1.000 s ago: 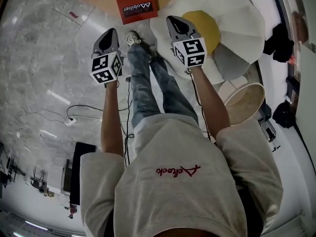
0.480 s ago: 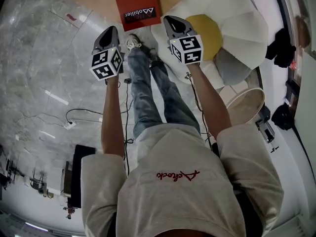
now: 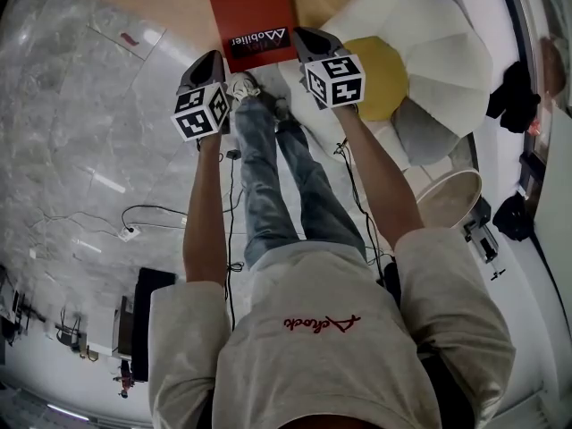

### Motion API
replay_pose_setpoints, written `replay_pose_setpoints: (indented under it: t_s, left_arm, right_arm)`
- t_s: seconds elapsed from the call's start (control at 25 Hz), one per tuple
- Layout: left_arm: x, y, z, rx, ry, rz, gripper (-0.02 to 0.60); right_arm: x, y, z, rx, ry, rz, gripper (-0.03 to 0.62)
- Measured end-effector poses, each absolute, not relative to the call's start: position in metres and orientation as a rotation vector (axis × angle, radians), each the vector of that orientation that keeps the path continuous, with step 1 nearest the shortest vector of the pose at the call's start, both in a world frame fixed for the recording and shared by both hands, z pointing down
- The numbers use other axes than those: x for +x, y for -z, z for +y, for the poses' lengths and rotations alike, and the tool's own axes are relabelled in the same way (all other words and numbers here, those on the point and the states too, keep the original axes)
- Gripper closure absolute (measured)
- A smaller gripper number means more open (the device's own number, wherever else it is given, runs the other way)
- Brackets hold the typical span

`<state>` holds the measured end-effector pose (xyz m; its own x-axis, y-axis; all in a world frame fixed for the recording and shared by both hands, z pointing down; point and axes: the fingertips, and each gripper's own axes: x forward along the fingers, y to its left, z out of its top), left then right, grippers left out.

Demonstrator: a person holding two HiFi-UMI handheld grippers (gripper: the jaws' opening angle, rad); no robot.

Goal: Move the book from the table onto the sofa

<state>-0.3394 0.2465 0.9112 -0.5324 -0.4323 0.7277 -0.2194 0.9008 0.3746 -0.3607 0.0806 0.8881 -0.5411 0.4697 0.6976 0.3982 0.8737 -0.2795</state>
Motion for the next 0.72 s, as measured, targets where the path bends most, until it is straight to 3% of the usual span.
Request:
replay_pose_setpoints:
  t_s: [0.36,0.4,0.44,0.52,0.72]
  left_arm:
    - [-0.364,-0.933,0.24,0.503,0.339,-2.107,0.561]
    - [-0.366,-0.935,0.239,0.508,0.345,-2.103,0.55]
    - [-0.367,-0.937,0.238,0.511,0.35,-2.1,0.521]
    - [-0.37,-0.94,0.234,0.522,0.368,-2.09,0.469]
    - [-0.369,-0.953,0.224,0.553,0.404,-2.039,0.334]
  right_arm:
    - [-0.378,-0.921,0.082,-0.612,-0.143,-2.133,0.581]
    - [-0.38,-0.924,0.083,-0.615,-0.148,-2.126,0.554]
    - [-0.381,-0.928,0.083,-0.614,-0.156,-2.12,0.475]
    - [-0.383,-0.933,0.083,-0.61,-0.178,-2.112,0.416]
    - [-0.386,-0.944,0.09,-0.623,-0.229,-2.089,0.357]
